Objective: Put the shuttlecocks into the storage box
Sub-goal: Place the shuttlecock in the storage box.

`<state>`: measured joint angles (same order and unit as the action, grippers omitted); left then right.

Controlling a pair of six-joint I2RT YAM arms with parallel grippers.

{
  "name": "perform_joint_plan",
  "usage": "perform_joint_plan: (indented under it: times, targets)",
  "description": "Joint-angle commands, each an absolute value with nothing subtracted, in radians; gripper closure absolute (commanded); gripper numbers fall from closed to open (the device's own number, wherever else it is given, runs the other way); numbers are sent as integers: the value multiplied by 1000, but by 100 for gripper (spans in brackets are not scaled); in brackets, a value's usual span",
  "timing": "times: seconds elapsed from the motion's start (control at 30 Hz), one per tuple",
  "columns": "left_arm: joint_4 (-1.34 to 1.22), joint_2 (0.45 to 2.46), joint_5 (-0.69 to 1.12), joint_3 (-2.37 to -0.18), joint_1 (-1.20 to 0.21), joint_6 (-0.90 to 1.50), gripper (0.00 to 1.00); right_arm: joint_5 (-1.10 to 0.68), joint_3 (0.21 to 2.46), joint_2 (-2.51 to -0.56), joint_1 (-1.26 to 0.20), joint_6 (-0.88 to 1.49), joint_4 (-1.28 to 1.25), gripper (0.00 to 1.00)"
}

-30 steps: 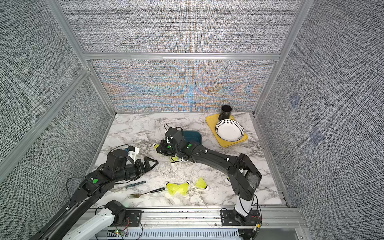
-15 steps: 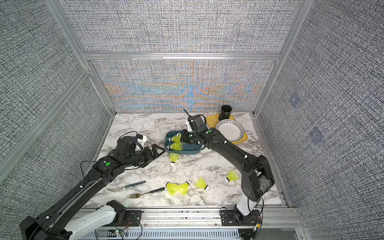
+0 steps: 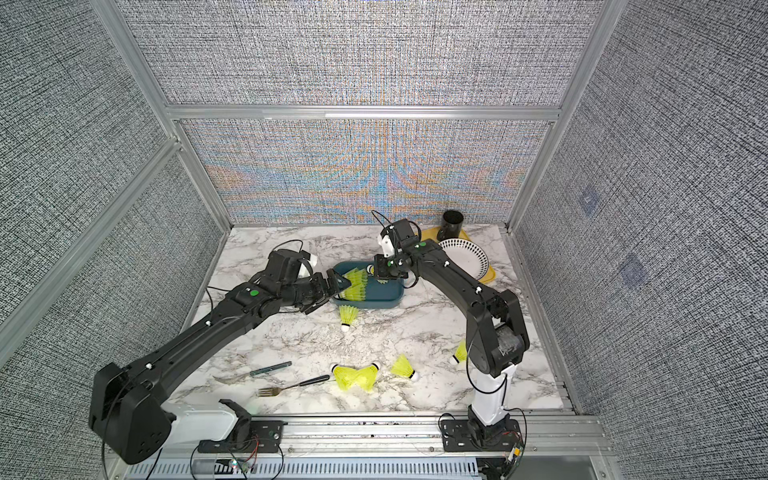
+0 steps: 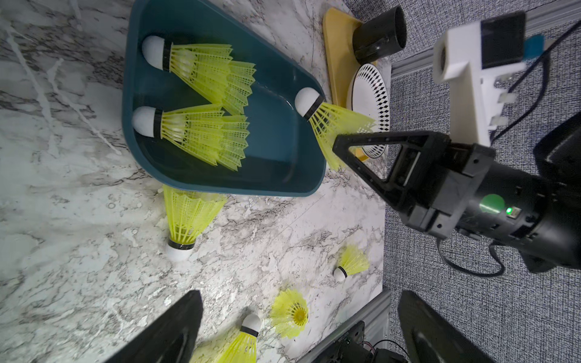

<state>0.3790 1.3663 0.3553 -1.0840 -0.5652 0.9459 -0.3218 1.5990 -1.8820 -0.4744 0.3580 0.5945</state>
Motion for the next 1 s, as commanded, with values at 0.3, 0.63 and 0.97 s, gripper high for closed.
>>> perform_joint_plan:
  times: [0.3, 0.63, 0.97]
  targets:
    - [362, 1526, 354, -1193, -565, 928, 0, -380, 1683, -2038, -453, 202, 609, 100]
    - [380, 1563, 354, -1223, -565, 911, 0, -469, 1704, -2095, -445, 106, 589, 100]
    - [423, 1558, 344, -1230, -566, 890, 0, -553, 1744, -2159, -428, 45, 560, 100]
